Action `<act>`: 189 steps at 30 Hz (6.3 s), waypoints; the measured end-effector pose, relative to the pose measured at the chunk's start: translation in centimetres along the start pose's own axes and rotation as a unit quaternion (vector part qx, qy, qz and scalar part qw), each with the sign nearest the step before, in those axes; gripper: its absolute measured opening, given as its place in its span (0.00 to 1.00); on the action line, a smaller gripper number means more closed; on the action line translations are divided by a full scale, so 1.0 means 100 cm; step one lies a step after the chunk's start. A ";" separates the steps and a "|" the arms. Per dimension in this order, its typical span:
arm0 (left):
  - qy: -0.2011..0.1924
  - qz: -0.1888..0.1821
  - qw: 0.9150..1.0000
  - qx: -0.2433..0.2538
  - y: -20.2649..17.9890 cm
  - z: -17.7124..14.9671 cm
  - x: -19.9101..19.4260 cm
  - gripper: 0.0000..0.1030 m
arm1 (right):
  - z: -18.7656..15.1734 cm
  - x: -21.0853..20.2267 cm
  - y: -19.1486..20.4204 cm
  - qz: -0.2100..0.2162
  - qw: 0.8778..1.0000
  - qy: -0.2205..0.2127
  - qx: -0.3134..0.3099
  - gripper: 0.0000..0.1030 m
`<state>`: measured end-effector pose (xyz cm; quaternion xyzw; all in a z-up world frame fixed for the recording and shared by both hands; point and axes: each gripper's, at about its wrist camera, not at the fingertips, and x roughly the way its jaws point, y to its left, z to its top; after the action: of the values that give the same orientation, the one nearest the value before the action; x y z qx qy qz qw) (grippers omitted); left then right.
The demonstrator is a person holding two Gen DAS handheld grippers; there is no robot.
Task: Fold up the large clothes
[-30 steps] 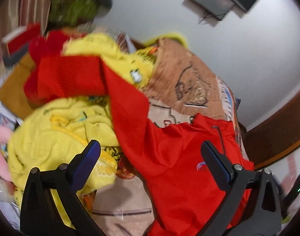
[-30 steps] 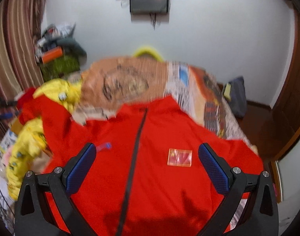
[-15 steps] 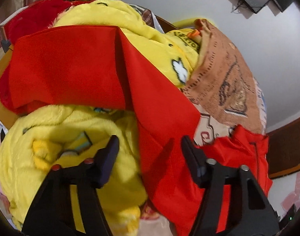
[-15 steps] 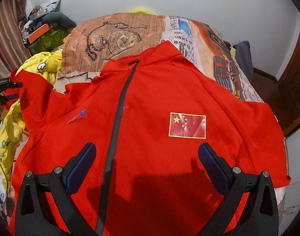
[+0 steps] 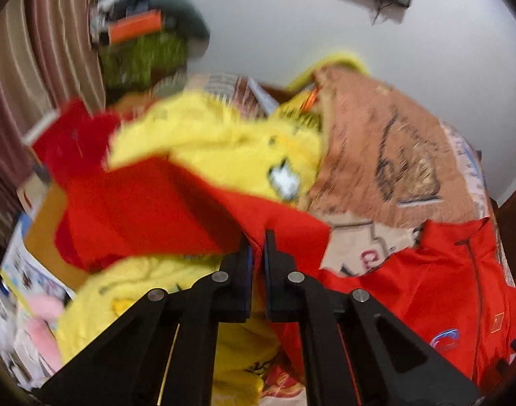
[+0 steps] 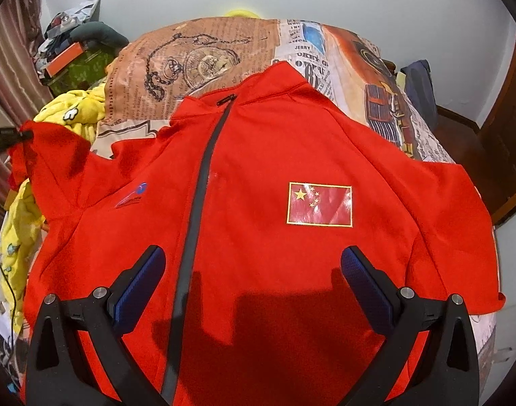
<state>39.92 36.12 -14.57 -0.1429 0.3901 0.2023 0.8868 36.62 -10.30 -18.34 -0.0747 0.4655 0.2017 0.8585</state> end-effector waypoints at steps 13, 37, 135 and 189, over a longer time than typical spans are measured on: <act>-0.081 -0.104 0.987 0.089 -0.122 0.002 -0.094 0.04 | 0.002 -0.034 -0.009 0.011 0.999 -0.032 -0.002 1.00; 0.184 -0.188 0.936 0.233 -0.249 -0.186 -0.004 0.42 | -0.014 -0.050 -0.026 0.003 1.000 -0.023 -0.009 1.00; 0.139 -0.059 0.979 0.134 -0.105 -0.154 0.019 0.60 | 0.039 0.097 0.141 -0.013 0.934 0.046 -0.353 0.66; 0.181 0.009 0.974 0.134 -0.120 -0.184 0.050 0.64 | -0.007 0.017 -0.118 0.004 0.997 0.008 0.079 0.08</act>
<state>36.96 19.29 -29.19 -0.0533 0.5686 0.1268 0.8110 41.80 -20.73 -20.82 -0.0064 0.4872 0.1675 0.8570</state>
